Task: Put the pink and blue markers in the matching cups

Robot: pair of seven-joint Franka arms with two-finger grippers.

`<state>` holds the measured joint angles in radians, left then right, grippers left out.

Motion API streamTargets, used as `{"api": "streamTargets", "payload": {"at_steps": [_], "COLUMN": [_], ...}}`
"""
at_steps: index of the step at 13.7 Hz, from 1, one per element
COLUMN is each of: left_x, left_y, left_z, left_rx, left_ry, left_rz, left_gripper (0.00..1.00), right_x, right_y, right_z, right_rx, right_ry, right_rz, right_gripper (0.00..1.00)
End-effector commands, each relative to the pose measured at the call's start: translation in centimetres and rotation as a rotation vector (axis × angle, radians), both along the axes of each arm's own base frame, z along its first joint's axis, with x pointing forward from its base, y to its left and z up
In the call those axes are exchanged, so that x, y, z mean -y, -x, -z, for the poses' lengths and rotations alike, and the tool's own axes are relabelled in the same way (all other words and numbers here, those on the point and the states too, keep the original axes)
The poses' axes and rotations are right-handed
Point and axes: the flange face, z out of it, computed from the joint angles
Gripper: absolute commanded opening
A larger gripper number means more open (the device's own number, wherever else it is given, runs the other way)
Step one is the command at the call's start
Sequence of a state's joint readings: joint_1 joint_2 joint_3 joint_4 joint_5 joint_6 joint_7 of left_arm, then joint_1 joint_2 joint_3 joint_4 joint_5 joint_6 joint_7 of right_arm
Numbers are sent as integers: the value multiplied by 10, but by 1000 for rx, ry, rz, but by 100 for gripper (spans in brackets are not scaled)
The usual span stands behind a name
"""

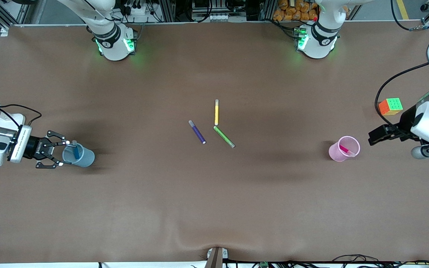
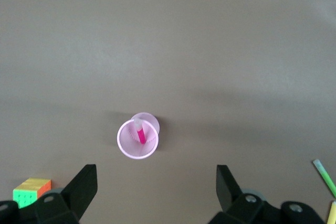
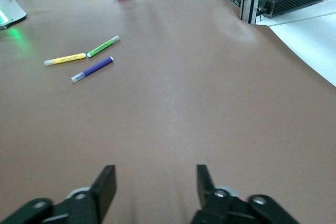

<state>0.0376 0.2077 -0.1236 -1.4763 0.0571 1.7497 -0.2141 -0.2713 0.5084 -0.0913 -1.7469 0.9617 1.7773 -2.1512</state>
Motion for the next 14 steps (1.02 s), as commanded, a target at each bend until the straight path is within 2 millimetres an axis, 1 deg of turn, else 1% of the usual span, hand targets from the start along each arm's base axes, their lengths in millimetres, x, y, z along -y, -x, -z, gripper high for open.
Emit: {"api": "streamTargets", "payload": {"at_steps": [1,2,3,4,5,6,7,8,9,11,14], "left_x": [2,2,3,3,0,0,-2,-17,-21,-20,-15], "left_y": [18,20,22,24,31,38,41,51,57,63,81], "left_z": [-20,-20,-20,-23,-27,-37,-40,-51,-53,-58,-67], "left_rx": [-50,-63,-83,-86,-110,-106,-112,-110,-110,-102,-71], "left_ry": [7,6,5,7,8,38,98,118,121,118,100], "left_rz": [92,137,138,139,148,143,119,102,96,104,110], "left_gripper": [100,100,100,100,100,100,100,100,100,100,100], "right_x": [0,2,3,4,2,0,-2,-5,-8,-19,-38], "right_y": [0,1,2,3,3,4,5,6,7,9,14], "right_z": [-15,-26,-36,-44,-53,-62,-71,-82,-92,-114,-149], "right_rx": [-31,-48,-71,-93,-111,-134,-159,-185,-214,-269,-334], "right_ry": [18,45,73,97,117,140,171,203,235,317,444], "right_rz": [12,19,29,38,47,56,66,79,98,130,199], "right_gripper": [100,100,100,100,100,100,100,100,100,100,100]}}
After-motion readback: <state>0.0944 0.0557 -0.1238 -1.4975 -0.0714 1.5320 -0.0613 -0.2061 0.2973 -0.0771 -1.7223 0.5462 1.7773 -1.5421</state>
